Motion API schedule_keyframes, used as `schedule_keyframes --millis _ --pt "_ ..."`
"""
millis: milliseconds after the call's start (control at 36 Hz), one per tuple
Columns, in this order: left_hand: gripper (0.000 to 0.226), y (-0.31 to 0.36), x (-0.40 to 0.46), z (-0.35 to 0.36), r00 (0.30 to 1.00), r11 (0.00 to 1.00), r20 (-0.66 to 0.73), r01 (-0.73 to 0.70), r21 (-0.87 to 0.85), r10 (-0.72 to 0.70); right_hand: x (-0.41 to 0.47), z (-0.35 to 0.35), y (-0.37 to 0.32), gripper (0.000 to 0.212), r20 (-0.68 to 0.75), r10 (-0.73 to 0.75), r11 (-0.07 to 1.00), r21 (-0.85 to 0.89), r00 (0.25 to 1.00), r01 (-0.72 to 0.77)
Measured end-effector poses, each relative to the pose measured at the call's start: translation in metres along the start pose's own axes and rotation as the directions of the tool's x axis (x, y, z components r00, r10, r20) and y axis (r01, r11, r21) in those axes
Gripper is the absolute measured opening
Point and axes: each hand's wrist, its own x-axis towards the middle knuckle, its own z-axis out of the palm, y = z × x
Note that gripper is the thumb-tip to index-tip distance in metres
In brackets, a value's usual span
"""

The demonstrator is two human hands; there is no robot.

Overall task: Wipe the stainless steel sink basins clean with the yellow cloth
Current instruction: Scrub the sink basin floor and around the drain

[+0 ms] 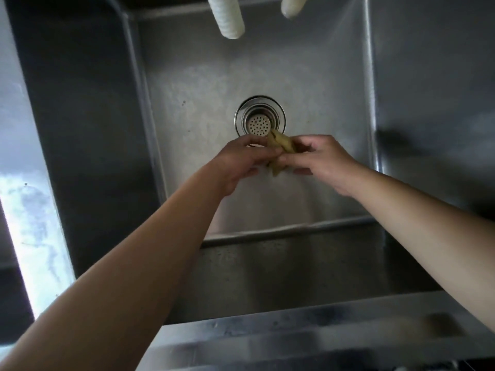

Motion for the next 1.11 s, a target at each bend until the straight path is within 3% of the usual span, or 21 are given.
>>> schedule_keyframes --millis 56,111,278,333,389,444,500,556,611,694,833,944,1028,1111 --pt "0.019 -0.003 -0.003 0.0 1.0 0.999 0.012 0.012 0.033 -0.012 -0.006 -0.004 0.003 0.023 0.088 0.069 0.997 0.011 0.994 -0.07" --pt "0.021 -0.006 -0.004 0.0 1.0 0.998 0.008 0.028 0.063 -0.028 -0.01 -0.007 0.005 0.017 0.077 0.093 0.996 -0.009 0.993 -0.092" --pt "0.03 -0.016 -0.001 -0.001 0.996 0.996 -0.024 0.083 -0.028 -0.083 -0.004 -0.012 0.007 0.011 -0.101 0.123 0.991 -0.043 0.987 -0.128" --pt "0.026 -0.016 0.003 -0.001 0.996 0.995 -0.052 0.062 -0.073 -0.066 0.004 -0.017 0.004 0.033 -0.225 0.123 0.992 0.016 0.967 -0.123" --pt "0.022 -0.013 0.007 -0.001 0.987 0.992 -0.156 0.007 -0.127 -0.027 0.01 -0.025 -0.003 0.036 -0.398 0.02 0.998 -0.039 0.917 -0.039" --pt "0.021 -0.01 0.01 -0.003 0.959 0.987 -0.28 -0.076 -0.142 0.034 0.014 -0.037 -0.012 0.037 -0.495 -0.19 0.952 -0.305 0.848 0.035" --pt "0.028 -0.012 0.011 -0.007 0.922 0.989 -0.37 -0.138 -0.046 0.112 0.016 -0.051 -0.016 0.043 -0.465 -0.404 0.818 -0.569 0.788 0.083" --pt "0.036 -0.018 0.009 -0.012 0.889 0.982 -0.418 -0.169 0.08 0.187 0.02 -0.064 -0.011 0.038 -0.395 -0.497 0.695 -0.714 0.772 0.082" --pt "0.05 -0.03 0.008 -0.02 0.863 0.956 -0.447 -0.124 0.266 0.236 0.028 -0.071 0.003 0.035 -0.297 -0.432 0.59 -0.807 0.851 0.018" --pt "0.081 -0.048 0.007 -0.035 0.85 0.825 -0.448 0.029 0.564 0.277 0.036 -0.068 0.021 0.051 -0.186 -0.222 0.407 -0.91 0.957 -0.082" --pt "0.081 -0.077 0.001 -0.056 0.85 0.662 -0.432 0.14 0.737 0.302 0.056 -0.061 0.02 0.074 -0.182 -0.259 0.461 -0.886 0.948 -0.045" --pt "0.084 -0.094 -0.001 -0.071 0.873 0.519 -0.383 0.186 0.834 0.302 0.071 -0.053 0.017 0.067 -0.2 -0.23 0.506 -0.86 0.953 -0.059" --pt "0.087 -0.104 -0.005 -0.075 0.888 0.443 -0.353 0.201 0.874 0.295 0.056 -0.044 0.026 0.061 -0.178 -0.223 0.384 -0.92 0.958 -0.081" --pt "0.088 -0.104 -0.009 -0.073 0.906 0.444 -0.344 0.21 0.871 0.246 0.029 -0.039 0.038 0.062 -0.213 -0.11 0.236 -0.955 0.971 -0.182"
